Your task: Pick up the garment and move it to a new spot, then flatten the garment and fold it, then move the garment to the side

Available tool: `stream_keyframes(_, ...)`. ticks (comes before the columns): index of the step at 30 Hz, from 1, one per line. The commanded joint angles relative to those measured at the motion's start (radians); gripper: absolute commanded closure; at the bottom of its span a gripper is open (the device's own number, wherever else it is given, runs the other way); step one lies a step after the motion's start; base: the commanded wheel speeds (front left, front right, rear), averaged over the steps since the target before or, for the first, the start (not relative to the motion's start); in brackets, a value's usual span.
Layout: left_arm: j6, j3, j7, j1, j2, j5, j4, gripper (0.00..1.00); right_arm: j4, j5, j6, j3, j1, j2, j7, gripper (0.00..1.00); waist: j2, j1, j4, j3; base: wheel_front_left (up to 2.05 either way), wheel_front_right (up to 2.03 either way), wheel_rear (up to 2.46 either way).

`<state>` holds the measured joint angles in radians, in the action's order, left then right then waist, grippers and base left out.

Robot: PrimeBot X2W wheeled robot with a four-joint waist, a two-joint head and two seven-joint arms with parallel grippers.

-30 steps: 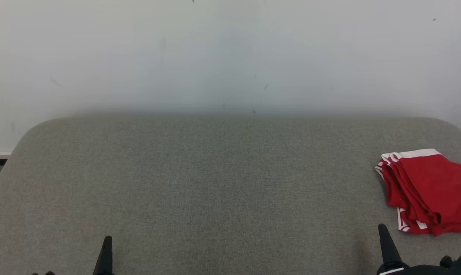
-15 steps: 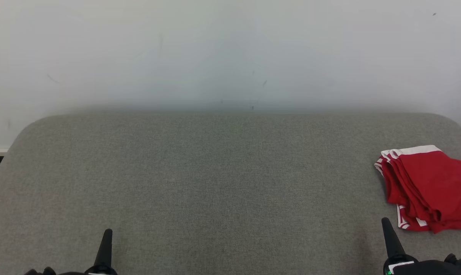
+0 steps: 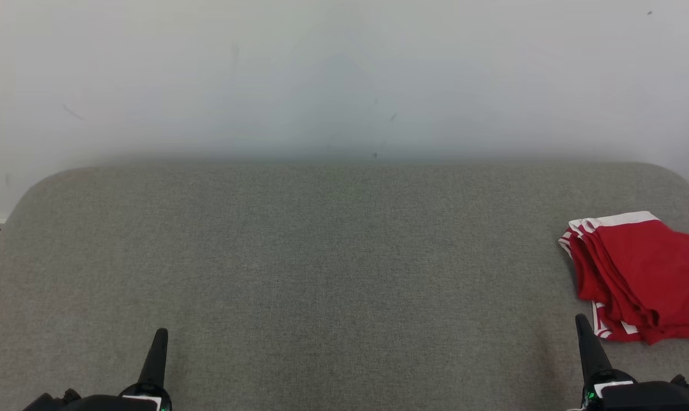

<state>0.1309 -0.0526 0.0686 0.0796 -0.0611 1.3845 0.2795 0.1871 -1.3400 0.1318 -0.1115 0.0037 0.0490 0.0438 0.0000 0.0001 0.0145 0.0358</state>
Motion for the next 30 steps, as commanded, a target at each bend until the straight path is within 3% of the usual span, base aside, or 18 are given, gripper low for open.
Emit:
stream_keyframes(1, 0.000, -0.005, 0.005, 0.018, 0.004, 0.023, -0.009, 1.00, -0.008, -0.025, -0.001, -0.003, -0.009, 0.002, 0.003, 1.00, 0.0000, -0.0001, -0.001, -0.001, 0.00, 0.00, 0.00)
stream_keyframes(30, 0.000, -0.027, 0.066, 0.055, 0.011, 0.214, -0.012, 1.00, -0.029, -0.259, -0.002, -0.028, -0.026, 0.002, 0.040, 1.00, 0.0000, -0.0001, -0.013, -0.033, 0.00, 0.00, 0.00)
